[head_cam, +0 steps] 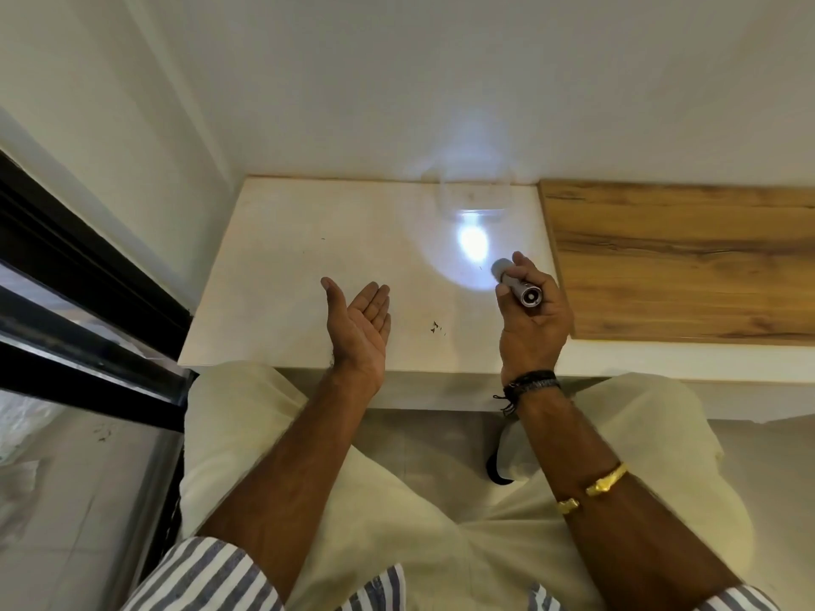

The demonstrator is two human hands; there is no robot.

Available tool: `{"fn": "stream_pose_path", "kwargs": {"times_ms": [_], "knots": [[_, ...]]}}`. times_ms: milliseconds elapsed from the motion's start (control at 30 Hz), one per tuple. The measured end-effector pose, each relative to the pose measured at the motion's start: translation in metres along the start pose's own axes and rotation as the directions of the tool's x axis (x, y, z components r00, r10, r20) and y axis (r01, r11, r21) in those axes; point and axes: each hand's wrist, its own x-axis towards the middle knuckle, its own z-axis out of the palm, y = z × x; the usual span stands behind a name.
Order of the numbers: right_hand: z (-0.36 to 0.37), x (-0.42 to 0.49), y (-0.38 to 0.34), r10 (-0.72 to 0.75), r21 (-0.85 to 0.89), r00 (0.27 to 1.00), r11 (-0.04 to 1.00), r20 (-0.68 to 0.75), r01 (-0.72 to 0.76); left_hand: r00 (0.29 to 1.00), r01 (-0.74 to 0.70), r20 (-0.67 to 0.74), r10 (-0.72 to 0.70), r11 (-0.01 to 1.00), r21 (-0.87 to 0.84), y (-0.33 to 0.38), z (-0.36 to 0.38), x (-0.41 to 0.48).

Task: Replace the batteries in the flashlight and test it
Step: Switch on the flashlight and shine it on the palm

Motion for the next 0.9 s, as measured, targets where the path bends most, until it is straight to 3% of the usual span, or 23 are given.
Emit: {"fn": "stream_pose_path", "kwargs": {"times_ms": [167, 333, 533, 667, 900], "knots": [[0.001, 0.001, -0.002, 0.206, 0.267, 0.975, 0.938, 0.083, -0.221, 1.0, 0.014, 0.024, -0.014, 1.0, -0.02, 0.001, 0.0, -0.002], [0.002, 0.001, -0.002, 0.36, 0.338, 0.932, 0.873, 0.039, -0.351, 0.998, 0.037, 0.041, -0.036, 0.999, -0.011, 0.002, -0.001, 0.0], [-0.007, 0.008, 0.002, 0.553, 0.561, 0.827, 0.653, 0.105, -0.508, 0.991, 0.103, 0.092, -0.1, 0.994, -0.027, 0.0, 0.0, 0.0], [-0.009, 0.011, 0.002, 0.595, 0.671, 0.784, 0.51, 0.177, -0.538, 0.98, 0.15, 0.141, -0.143, 0.988, -0.044, -0.003, 0.002, -0.003], [-0.012, 0.005, -0.004, 0.542, 0.761, 0.759, 0.299, 0.362, -0.576, 0.958, 0.201, 0.211, -0.195, 0.98, -0.01, -0.004, 0.001, -0.005]]}}
